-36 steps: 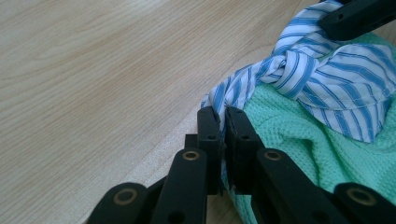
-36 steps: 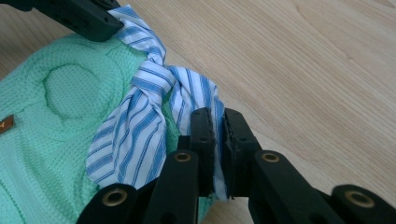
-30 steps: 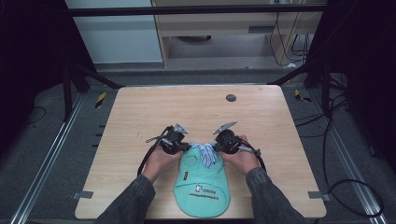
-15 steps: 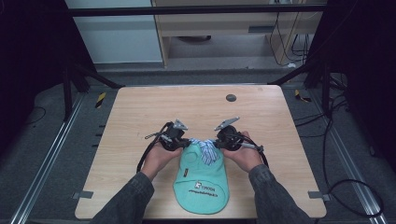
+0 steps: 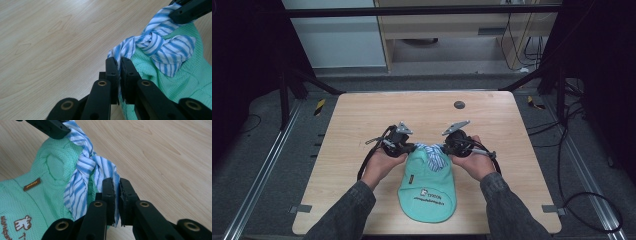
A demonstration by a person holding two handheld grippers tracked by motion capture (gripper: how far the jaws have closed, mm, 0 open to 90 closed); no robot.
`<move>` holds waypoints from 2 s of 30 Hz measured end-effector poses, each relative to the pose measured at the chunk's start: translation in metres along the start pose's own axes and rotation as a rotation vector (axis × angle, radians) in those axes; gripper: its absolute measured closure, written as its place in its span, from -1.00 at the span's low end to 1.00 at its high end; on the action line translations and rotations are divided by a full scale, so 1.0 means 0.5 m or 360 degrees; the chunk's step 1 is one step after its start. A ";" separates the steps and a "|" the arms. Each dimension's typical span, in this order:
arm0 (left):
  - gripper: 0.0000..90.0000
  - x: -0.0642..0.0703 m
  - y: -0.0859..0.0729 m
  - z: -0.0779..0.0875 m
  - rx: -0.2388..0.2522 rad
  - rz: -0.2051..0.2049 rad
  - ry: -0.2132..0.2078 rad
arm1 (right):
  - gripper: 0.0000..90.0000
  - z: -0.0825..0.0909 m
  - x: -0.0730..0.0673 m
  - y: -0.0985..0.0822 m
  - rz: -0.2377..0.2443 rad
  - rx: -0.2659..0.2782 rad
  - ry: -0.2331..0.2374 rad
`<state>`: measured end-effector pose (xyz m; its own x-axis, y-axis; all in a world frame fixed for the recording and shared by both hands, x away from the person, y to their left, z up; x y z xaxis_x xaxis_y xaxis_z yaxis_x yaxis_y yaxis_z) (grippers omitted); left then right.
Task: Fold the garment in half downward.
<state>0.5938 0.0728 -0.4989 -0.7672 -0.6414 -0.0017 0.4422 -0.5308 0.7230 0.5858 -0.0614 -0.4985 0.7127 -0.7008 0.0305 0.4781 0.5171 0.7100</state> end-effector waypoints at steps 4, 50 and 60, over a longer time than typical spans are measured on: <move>0.91 -0.003 0.006 0.003 0.0002 -0.0012 0.0008 | 0.87 0.004 0.003 0.008 0.0002 0.0015 -0.0006; 0.90 -0.040 0.100 0.030 0.0093 -0.0112 0.0087 | 0.87 0.046 0.053 0.088 0.0082 0.0094 -0.0094; 0.91 -0.051 0.114 0.030 0.0095 -0.0102 0.0103 | 0.87 0.039 0.068 0.100 0.0069 0.0093 -0.0111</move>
<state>0.6317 0.0670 -0.4474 -0.7605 -0.6427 -0.0927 0.3632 -0.5394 0.7597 0.6239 -0.0688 -0.4482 0.6937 -0.7118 0.1098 0.4151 0.5197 0.7468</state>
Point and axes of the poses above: each handheld gripper's, and its own axes: z roughly backward along the jaws, y roughly out of its top, x roughly to its right, the point moved 10 cm from there along -z, roughly forward along the jaws, and after that the axes turned 4 degrees about x, right-handed, at the moved point
